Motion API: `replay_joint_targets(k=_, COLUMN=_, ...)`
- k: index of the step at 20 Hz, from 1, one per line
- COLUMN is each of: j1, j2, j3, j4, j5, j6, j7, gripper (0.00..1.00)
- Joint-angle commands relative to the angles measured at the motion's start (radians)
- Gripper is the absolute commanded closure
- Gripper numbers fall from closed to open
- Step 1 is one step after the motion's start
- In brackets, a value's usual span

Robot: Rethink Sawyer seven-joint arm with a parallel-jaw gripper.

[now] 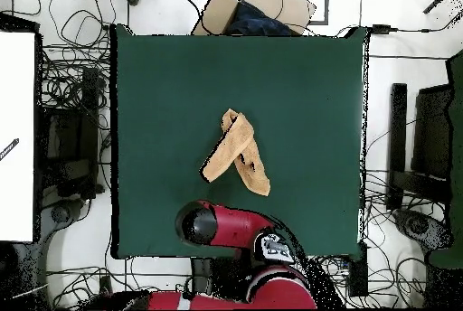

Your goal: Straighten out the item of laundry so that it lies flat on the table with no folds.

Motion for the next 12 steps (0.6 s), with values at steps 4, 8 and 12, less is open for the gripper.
replay_joint_targets(k=4, j1=-0.052, j2=0.025, j3=0.104, j4=-0.097, j5=-0.046, j6=-0.106, j7=0.117, gripper=0.0)
replay_joint_targets(k=8, j1=-0.037, j2=0.007, j3=0.105, j4=-0.094, j5=-0.035, j6=-0.104, j7=0.132, gripper=0.0)
replay_joint_targets(k=12, j1=-0.021, j2=-0.021, j3=0.102, j4=-0.075, j5=-0.022, j6=-0.106, j7=0.151, gripper=0.0)
